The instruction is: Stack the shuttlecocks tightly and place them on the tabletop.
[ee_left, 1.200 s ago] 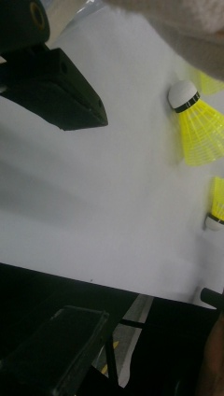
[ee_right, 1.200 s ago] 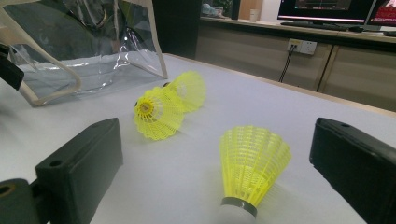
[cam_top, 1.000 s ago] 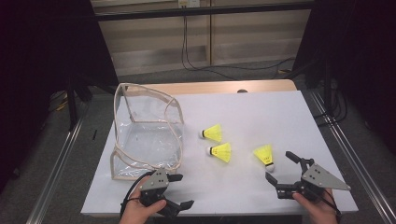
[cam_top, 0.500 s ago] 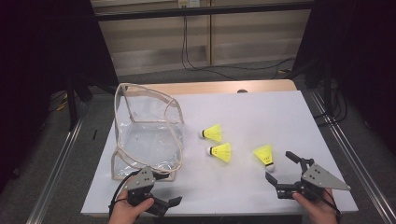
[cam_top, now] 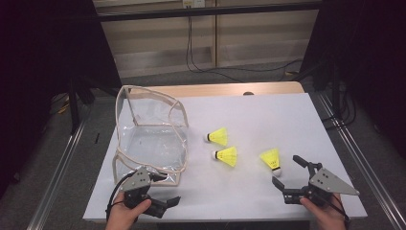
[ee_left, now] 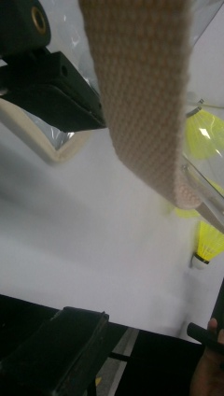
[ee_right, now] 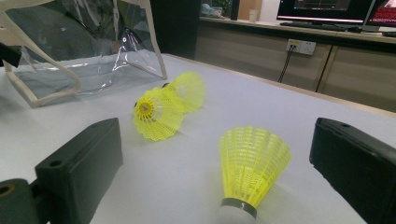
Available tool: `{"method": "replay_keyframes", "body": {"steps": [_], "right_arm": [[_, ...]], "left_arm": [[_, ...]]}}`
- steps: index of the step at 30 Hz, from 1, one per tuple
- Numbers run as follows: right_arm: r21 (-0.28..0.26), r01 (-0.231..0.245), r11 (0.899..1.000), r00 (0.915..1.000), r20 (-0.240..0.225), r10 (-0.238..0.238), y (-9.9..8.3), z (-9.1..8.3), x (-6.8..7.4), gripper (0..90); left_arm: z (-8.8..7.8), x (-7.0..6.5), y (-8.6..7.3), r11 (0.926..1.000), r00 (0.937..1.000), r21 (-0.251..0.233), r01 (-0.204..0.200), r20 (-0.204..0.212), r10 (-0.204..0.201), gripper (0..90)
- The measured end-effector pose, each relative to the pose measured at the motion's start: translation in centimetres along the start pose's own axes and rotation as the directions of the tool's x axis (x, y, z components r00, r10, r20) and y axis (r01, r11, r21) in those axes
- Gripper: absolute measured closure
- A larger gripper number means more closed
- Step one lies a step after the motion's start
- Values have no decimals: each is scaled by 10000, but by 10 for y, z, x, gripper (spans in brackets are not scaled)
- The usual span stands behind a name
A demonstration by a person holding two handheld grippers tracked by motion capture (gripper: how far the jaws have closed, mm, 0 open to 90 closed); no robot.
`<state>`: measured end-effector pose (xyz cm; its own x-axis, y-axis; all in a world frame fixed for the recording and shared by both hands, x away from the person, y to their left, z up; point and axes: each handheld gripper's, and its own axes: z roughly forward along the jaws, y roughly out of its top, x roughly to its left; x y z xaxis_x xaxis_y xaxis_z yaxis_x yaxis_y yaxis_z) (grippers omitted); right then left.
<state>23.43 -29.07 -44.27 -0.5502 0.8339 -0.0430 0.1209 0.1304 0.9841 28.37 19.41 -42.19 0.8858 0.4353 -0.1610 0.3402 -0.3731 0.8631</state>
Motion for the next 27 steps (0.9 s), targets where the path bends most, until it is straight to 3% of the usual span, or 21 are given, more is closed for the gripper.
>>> {"method": "replay_keyframes", "body": {"steps": [14,27], "right_arm": [[-22,-56,10000,10000,14,56,0,0,0,24],[7,-12,10000,10000,15,12,0,0,-1,24]], "left_arm": [[-11,8,-3,9991,9981,-281,325,-512,-339,68],[-14,15,-5,9992,9958,-311,240,-881,-266,67]]}}
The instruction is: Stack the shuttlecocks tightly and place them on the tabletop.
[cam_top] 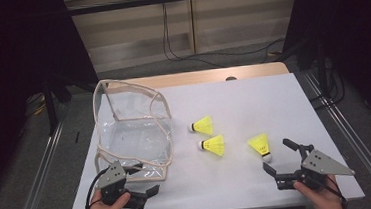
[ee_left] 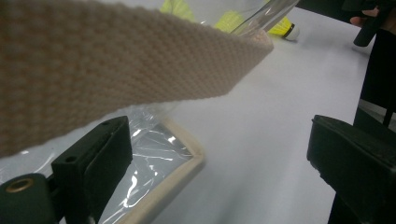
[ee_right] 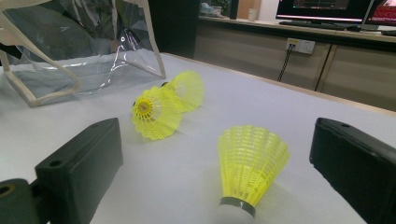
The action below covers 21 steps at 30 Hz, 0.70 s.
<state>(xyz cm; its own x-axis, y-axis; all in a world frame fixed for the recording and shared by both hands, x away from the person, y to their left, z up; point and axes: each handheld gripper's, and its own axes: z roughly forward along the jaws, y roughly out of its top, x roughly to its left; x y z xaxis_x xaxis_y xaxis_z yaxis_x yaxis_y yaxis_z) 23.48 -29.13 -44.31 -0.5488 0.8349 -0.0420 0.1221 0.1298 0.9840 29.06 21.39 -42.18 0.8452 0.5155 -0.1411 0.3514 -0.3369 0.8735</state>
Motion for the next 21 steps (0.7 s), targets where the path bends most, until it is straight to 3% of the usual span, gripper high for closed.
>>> {"method": "replay_keyframes", "body": {"steps": [11,21], "right_arm": [[122,-91,9999,9999,97,90,0,0,0,24],[167,-140,9998,9998,157,138,1,1,-2,24]], "left_arm": [[-1,4,-3,10000,9996,13,-78,-277,79,67],[-2,10,-4,9999,9992,-77,81,-396,-84,67]]}}
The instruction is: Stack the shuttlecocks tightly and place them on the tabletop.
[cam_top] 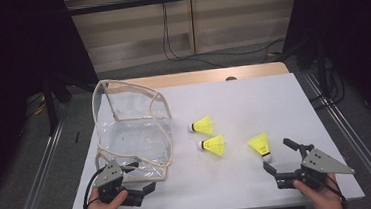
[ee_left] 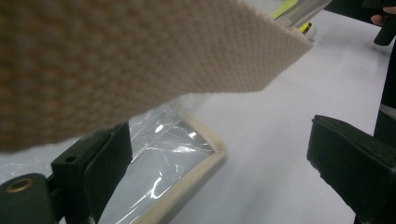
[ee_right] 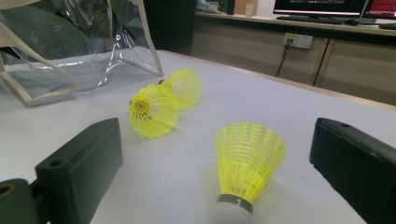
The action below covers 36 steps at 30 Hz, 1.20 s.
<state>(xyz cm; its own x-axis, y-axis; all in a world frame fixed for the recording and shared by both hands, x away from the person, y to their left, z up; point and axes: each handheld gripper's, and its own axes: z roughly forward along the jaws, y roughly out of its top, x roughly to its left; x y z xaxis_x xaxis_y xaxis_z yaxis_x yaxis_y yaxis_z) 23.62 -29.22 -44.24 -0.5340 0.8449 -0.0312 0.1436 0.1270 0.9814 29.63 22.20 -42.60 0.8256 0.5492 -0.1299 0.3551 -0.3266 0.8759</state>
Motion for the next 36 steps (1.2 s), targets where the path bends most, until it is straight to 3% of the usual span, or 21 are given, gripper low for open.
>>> {"method": "replay_keyframes", "body": {"steps": [17,28,36], "right_arm": [[284,-200,9994,9985,514,185,8,3,-8,21],[1003,-334,9944,9994,114,324,12,21,-4,10],[1004,-460,9939,9989,111,452,18,27,-5,11]], "left_arm": [[1,0,-1,10000,10000,-61,7,65,-7,57],[1,0,-1,10000,10000,-68,-2,57,3,55],[1,-1,-2,10000,10000,-66,33,65,-33,54]]}}
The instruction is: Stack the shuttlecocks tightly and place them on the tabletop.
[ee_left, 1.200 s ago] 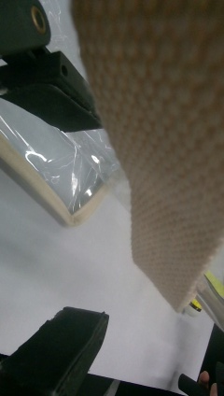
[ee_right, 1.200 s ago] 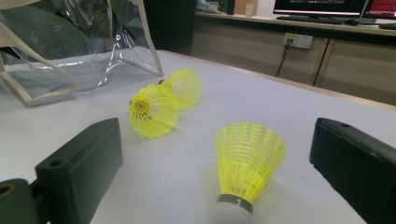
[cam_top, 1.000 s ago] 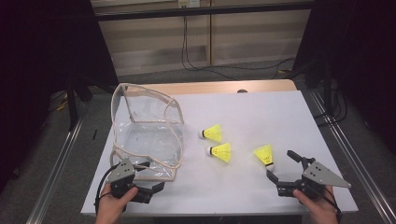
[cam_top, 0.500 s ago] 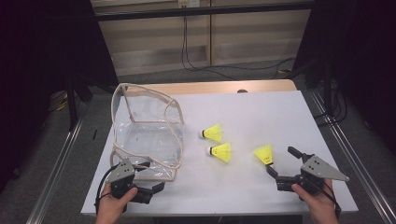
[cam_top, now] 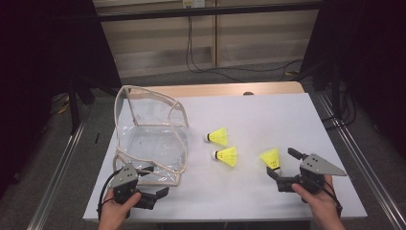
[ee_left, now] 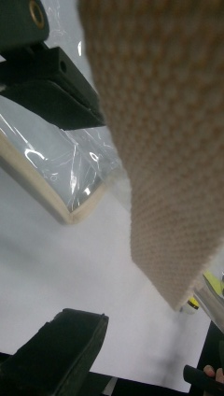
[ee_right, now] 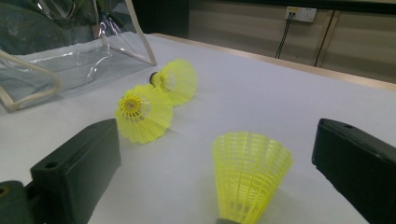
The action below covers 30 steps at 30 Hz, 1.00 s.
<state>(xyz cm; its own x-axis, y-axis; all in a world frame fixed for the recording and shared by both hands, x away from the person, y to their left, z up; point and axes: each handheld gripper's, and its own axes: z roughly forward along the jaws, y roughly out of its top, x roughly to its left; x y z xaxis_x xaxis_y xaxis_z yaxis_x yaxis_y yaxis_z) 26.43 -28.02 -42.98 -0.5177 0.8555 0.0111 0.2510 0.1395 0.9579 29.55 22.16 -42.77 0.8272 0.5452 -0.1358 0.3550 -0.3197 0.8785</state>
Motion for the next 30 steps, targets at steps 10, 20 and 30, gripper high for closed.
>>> {"method": "replay_keyframes", "body": {"steps": [10,20,30], "right_arm": [[-14,2,10000,9999,-138,-2,6,9,4,13],[100,-59,9999,9994,-337,62,11,18,12,15],[227,-162,9996,9990,-425,171,11,19,13,18]], "left_arm": [[0,1,0,10000,10000,1,22,45,-22,51],[1,1,1,10000,10000,-13,49,85,-49,46],[1,0,1,10000,10000,5,59,28,-59,44]]}}
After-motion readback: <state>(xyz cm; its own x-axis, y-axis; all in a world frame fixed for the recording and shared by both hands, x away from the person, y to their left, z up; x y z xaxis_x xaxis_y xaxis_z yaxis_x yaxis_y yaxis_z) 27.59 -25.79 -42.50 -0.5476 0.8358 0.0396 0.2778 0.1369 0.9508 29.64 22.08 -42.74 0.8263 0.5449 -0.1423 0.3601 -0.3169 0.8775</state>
